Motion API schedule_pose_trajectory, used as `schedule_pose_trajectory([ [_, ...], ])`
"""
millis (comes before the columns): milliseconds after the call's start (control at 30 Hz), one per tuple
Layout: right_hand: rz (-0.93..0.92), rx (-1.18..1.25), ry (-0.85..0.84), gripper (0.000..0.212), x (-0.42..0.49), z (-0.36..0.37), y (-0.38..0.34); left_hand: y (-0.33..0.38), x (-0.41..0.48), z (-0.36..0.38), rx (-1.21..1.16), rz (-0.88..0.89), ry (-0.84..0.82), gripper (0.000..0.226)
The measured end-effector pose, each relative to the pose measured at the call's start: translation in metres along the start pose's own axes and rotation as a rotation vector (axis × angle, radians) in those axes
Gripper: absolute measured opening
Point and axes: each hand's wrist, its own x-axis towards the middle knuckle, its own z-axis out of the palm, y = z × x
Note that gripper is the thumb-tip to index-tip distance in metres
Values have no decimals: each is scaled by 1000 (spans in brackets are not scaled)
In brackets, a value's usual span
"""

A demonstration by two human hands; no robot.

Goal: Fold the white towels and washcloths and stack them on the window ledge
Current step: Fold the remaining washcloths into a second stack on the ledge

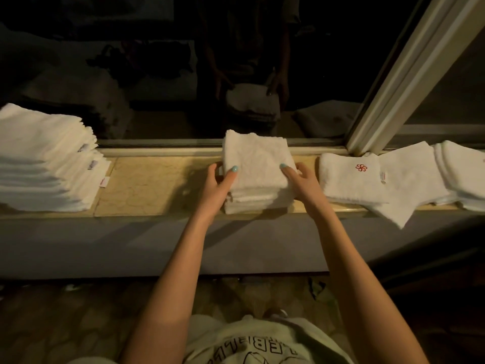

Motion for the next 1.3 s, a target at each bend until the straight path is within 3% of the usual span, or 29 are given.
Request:
schedule_pose_trajectory([
  [100,-16,-52,50,48,0,8,0,-5,-4,-2,6,-11,-59,57],
  [233,-12,-73,81,45,4,12,2,-15,-9,1,106,6,-142,75],
  [400,-19,-86,85,49,3,14,3,-17,-8,18,37,17,-33,45],
  [500,-31,-57,139,40,-4,19,2,-16,2,16,58,-1,-11,37],
  [900,-74,-7,165,42,-17,23,-1,-11,5,-4,7,68,74,51],
  [1167,-87,-66,273,29,-16,5,-7,16,0,-6,85,375,229,32],
  [1300,-94,-41,342,29,-22,-18,-7,37,-3,24,395,538,268,22],
])
